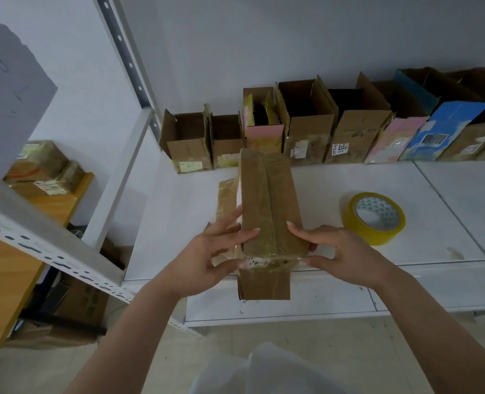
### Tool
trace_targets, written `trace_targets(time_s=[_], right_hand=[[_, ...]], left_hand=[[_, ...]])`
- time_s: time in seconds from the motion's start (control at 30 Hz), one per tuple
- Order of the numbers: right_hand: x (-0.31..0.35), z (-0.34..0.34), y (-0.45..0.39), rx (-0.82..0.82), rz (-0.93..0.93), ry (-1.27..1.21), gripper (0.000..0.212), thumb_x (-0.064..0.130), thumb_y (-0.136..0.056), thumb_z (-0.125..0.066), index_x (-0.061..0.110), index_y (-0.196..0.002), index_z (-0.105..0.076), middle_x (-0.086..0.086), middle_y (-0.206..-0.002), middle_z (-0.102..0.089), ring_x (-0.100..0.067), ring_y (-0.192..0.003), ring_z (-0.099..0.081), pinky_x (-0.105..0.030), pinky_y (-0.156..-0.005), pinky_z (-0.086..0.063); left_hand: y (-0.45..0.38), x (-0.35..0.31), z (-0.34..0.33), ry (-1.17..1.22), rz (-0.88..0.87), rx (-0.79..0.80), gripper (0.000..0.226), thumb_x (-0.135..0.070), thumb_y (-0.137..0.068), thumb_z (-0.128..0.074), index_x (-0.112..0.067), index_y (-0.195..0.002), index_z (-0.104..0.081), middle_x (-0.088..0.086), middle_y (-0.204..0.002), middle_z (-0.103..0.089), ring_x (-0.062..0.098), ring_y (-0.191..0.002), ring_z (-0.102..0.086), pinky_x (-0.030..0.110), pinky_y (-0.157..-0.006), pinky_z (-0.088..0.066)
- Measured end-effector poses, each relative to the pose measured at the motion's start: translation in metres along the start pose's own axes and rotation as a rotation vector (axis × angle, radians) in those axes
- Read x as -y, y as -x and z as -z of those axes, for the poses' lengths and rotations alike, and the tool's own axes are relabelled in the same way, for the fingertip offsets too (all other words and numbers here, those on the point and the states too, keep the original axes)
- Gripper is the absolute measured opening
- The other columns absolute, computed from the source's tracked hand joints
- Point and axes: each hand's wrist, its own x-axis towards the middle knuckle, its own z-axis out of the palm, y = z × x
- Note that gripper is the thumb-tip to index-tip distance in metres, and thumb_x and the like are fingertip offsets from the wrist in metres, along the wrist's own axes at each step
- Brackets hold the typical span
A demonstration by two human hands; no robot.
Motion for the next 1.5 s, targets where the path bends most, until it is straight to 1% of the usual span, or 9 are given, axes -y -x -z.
trace_targets(time_s=[0.17, 0.3, 0.5, 0.6, 0.8, 1.03, 1.17, 1.3, 1.5], right_hand=[[-0.002, 0.000, -0.002, -0.033, -0.017, -0.019, 0.064, 0.047, -0.070, -0.072, 0.059, -0.128, -0.046, 0.014, -0.086, -0.064, -0.005, -0.083, -0.061, -0.012, -0.078, -0.044], [0.001, -0.007, -0.004, -0.097, 0.001, 0.034, 0.061, 0.045, -0.074, -0.073, 0.049, -0.130, -0.049, 0.011, -0.084, -0.066, -0.008, -0.078, -0.060, -0.020, -0.074, -0.049], [0.003, -0.025, -0.010, -0.198, 0.024, 0.091, 0.060, 0.028, -0.083, -0.075, 0.029, -0.137, -0.052, 0.003, -0.093, -0.063, -0.018, -0.082, -0.058, -0.034, -0.075, -0.052], [-0.005, -0.025, -0.006, -0.126, 0.006, 0.151, 0.073, 0.040, -0.079, -0.076, 0.035, -0.143, -0.042, 0.001, -0.110, -0.062, -0.015, -0.092, -0.058, -0.033, -0.081, -0.052], [-0.004, -0.039, -0.008, -0.178, -0.034, 0.227, 0.069, 0.032, -0.080, -0.076, 0.028, -0.141, -0.045, -0.002, -0.110, -0.062, -0.014, -0.089, -0.057, -0.032, -0.081, -0.052], [0.010, -0.031, -0.010, -0.194, -0.044, 0.170, 0.061, 0.057, -0.081, -0.056, 0.024, -0.132, -0.055, 0.004, -0.102, -0.067, -0.015, -0.086, -0.063, -0.038, -0.074, -0.056], [0.014, -0.030, -0.010, -0.292, -0.007, 0.405, 0.069, 0.072, -0.079, -0.052, 0.022, -0.126, -0.059, -0.006, -0.117, -0.052, -0.024, -0.105, -0.051, -0.038, -0.083, -0.051], [0.017, -0.034, -0.012, -0.321, 0.095, 0.486, 0.055, 0.055, -0.090, -0.046, 0.019, -0.127, -0.065, -0.015, -0.145, -0.045, -0.038, -0.126, -0.045, -0.046, -0.099, -0.046], [0.018, -0.053, -0.014, -0.383, 0.101, 0.418, 0.047, 0.042, -0.093, -0.049, 0.011, -0.123, -0.067, -0.013, -0.140, -0.053, -0.036, -0.119, -0.055, -0.044, -0.088, -0.056]], left_hand=[[-0.002, 0.007, -0.017, 0.167, 0.032, -0.169, 0.045, -0.016, -0.087, -0.067, -0.029, -0.129, -0.062, -0.009, -0.157, -0.030, 0.006, -0.138, -0.039, 0.029, -0.097, -0.052], [-0.004, 0.022, -0.029, 0.131, -0.011, -0.233, 0.050, -0.001, -0.086, -0.067, -0.029, -0.127, -0.063, 0.002, -0.156, -0.034, 0.010, -0.143, -0.032, 0.016, -0.108, -0.035], [-0.005, 0.029, -0.038, 0.242, 0.057, -0.287, 0.039, -0.017, -0.088, -0.061, -0.015, -0.127, -0.059, 0.002, -0.159, -0.028, 0.023, -0.143, -0.033, 0.056, -0.103, -0.044], [-0.004, 0.030, -0.030, 0.191, 0.035, -0.224, 0.048, -0.017, -0.085, -0.070, -0.023, -0.131, -0.056, -0.008, -0.160, -0.025, 0.016, -0.128, -0.051, 0.046, -0.090, -0.056], [-0.006, 0.036, -0.040, 0.064, 0.040, -0.332, 0.054, -0.001, -0.082, -0.074, -0.028, -0.126, -0.058, -0.008, -0.155, -0.032, 0.000, -0.139, -0.033, 0.025, -0.100, -0.049], [-0.011, 0.025, -0.031, 0.114, 0.103, -0.336, 0.042, -0.014, -0.084, -0.074, -0.032, -0.121, -0.063, -0.002, -0.152, -0.040, -0.007, -0.130, -0.043, 0.028, -0.095, -0.052], [-0.015, 0.008, -0.037, -0.195, -0.013, -0.360, 0.055, -0.046, -0.078, -0.074, -0.020, -0.124, -0.060, 0.000, -0.155, -0.032, 0.009, -0.137, -0.039, 0.022, -0.104, -0.043], [-0.023, -0.003, -0.053, -0.264, -0.106, -0.484, 0.032, -0.017, -0.080, -0.077, -0.010, -0.111, -0.071, -0.001, -0.137, -0.053, 0.023, -0.138, -0.041, 0.015, -0.111, -0.029], [-0.020, 0.007, -0.054, -0.015, 0.051, -0.522, 0.030, -0.007, -0.077, -0.077, -0.008, -0.106, -0.073, -0.003, -0.125, -0.060, 0.017, -0.136, -0.042, 0.012, -0.109, -0.031]])
